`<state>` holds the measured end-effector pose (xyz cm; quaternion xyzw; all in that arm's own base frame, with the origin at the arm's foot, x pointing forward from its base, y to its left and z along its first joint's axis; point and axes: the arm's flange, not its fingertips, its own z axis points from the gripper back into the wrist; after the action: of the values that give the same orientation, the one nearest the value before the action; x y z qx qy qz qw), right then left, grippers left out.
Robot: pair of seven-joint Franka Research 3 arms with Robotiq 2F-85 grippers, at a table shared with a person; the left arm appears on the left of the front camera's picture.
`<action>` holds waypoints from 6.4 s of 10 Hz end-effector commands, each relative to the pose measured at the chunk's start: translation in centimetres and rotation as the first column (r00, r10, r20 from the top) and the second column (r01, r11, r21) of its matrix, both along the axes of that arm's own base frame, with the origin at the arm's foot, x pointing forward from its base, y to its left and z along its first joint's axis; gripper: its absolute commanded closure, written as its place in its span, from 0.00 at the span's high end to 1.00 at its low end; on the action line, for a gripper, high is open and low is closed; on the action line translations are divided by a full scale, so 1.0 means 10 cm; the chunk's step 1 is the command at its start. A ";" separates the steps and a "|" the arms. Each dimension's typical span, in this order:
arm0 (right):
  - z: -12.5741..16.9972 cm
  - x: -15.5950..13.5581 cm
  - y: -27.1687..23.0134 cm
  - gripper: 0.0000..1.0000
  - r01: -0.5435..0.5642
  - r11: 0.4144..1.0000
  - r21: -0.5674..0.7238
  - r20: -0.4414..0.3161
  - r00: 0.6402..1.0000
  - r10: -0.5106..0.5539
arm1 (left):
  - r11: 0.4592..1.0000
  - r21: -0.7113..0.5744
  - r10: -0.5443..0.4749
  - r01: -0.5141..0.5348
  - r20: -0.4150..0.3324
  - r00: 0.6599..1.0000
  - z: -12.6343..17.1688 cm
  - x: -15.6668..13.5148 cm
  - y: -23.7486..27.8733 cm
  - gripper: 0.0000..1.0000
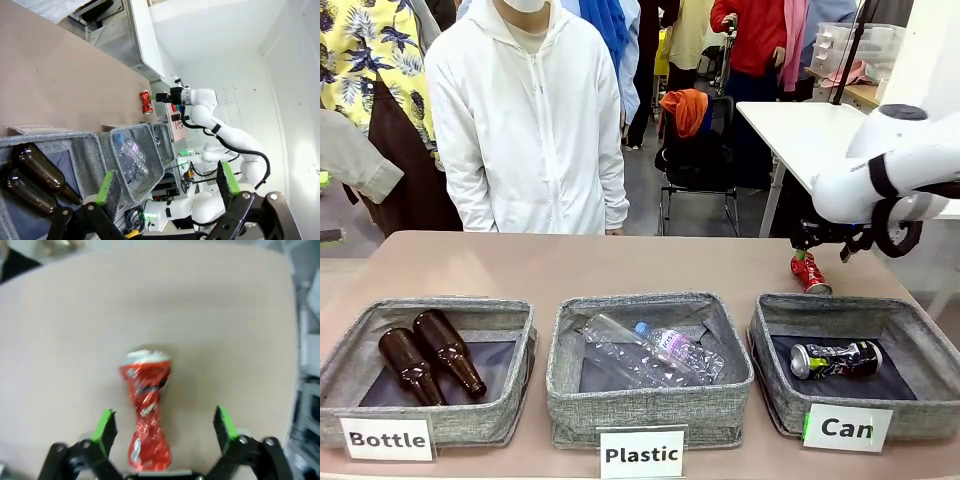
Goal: Sort the can waste into the basket.
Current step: Pick up the can waste from the table and place it in the right Fabric basket.
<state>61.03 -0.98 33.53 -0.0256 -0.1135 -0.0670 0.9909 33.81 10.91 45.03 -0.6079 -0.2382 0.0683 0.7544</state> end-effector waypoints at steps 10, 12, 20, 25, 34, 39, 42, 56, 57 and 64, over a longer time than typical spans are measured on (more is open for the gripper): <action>-0.36 0.44 0.11 0.10 0.011 1.000 -0.010 -0.272 0.962 -0.013 | 1.000 -0.002 -0.010 0.010 -0.006 1.000 0.03 -0.02 0.01 1.00; -0.37 0.44 0.12 0.00 0.014 1.000 -0.008 -0.267 0.964 -0.016 | 1.000 -0.002 -0.010 0.010 -0.006 1.000 0.03 -0.02 0.01 1.00; 0.80 -0.18 0.17 0.00 -0.317 0.948 -0.029 -0.126 0.942 0.312 | 1.000 -0.002 -0.010 0.010 -0.006 1.000 0.03 -0.02 0.01 1.00; 1.19 -1.08 0.25 0.00 -0.792 0.607 0.063 -0.178 0.590 0.788 | 1.000 -0.002 -0.010 0.010 -0.006 1.000 0.03 -0.02 0.01 1.00; 0.78 -1.93 0.15 0.00 -0.964 0.083 0.253 -0.192 0.034 0.981 | 1.000 -0.002 -0.010 0.010 -0.006 1.000 0.03 -0.02 0.01 1.00; 0.72 -1.85 0.13 1.00 -0.961 0.102 0.257 -0.155 0.064 0.986 | 1.000 -0.002 -0.010 0.010 -0.006 1.000 0.03 -0.02 0.01 1.00; 0.72 -1.82 0.15 1.00 -0.953 0.130 0.272 -0.116 0.102 0.988 | 1.000 -0.002 -0.010 0.010 -0.006 1.000 0.03 -0.02 0.01 1.00; 0.90 -1.43 -0.56 1.00 -0.139 0.186 0.973 0.121 0.987 0.104 | 1.000 -0.002 -0.010 0.010 -0.006 1.000 0.03 -0.02 0.01 1.00; 0.90 -1.43 -0.56 1.00 -0.139 0.186 0.973 0.121 0.987 0.104 | 1.000 -0.002 -0.010 0.010 -0.006 1.000 0.03 -0.02 0.01 1.00; 0.90 -1.43 -0.56 1.00 -0.139 0.186 0.973 0.121 0.987 0.104 | 1.000 -0.002 -0.010 0.010 -0.006 1.000 0.03 -0.02 0.01 1.00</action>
<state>46.45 -6.19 42.28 0.6167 -0.0638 -0.0495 0.7831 33.77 10.95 45.05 -0.6082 -0.2383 0.0683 0.7541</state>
